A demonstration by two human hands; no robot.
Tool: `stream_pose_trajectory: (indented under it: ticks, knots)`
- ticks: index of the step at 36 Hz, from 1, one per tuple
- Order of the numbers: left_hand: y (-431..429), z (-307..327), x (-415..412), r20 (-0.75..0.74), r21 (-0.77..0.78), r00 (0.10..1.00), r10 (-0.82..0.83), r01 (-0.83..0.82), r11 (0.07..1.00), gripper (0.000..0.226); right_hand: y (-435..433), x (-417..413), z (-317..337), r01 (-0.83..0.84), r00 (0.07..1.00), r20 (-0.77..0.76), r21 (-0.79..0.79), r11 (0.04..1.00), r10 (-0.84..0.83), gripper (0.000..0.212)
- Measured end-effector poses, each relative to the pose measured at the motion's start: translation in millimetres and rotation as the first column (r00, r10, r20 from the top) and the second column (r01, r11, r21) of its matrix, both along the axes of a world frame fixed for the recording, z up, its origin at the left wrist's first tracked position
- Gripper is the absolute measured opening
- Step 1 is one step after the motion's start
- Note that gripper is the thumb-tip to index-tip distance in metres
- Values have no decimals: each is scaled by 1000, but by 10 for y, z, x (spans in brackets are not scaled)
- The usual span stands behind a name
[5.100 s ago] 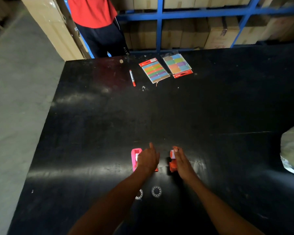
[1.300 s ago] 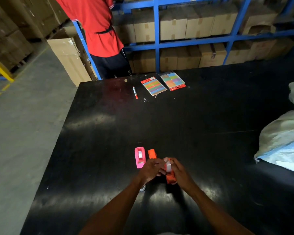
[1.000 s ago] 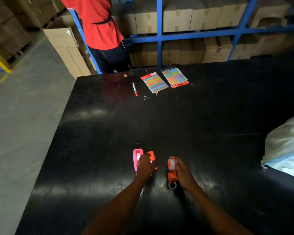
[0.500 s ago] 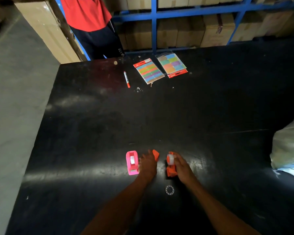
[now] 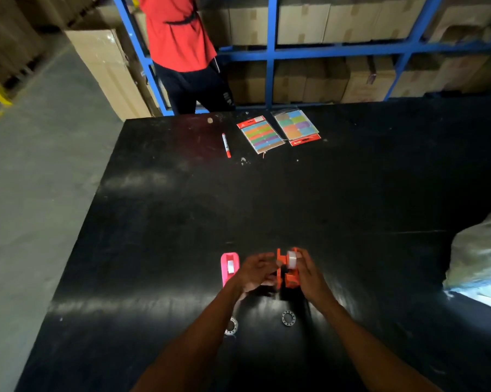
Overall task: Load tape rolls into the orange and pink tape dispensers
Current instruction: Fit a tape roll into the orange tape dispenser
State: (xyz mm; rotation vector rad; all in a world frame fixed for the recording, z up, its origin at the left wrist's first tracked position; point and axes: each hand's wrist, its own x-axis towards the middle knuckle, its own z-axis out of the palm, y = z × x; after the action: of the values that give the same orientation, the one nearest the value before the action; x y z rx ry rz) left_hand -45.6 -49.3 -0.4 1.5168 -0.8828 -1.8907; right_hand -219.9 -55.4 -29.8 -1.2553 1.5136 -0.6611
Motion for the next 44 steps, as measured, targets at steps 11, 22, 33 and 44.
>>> stream_pose_trajectory:
  ticks: [11, 22, 33, 44]
  knots:
    - [366, 439, 137, -51, -107, 998, 23, -28, 994, 47, 186, 101, 244, -27, 995, 99, -52, 998, 32, 32]
    - [628, 638, 286, -35, -156, 997, 69, -74, 985, 50, 346, 305, 570, -137, 987, 53, -179, 974, 149, 34]
    - [767, 830, 434, -27, -201, 997, 72, -76, 977, 44, 371, 468, 781, -235, 972, -62, -210, 949, 227, 29]
    - [774, 946, 529, -10, -236, 998, 65, -66, 969, 45, 452, 590, 955, -291, 956, -23, -188, 938, 292, 26]
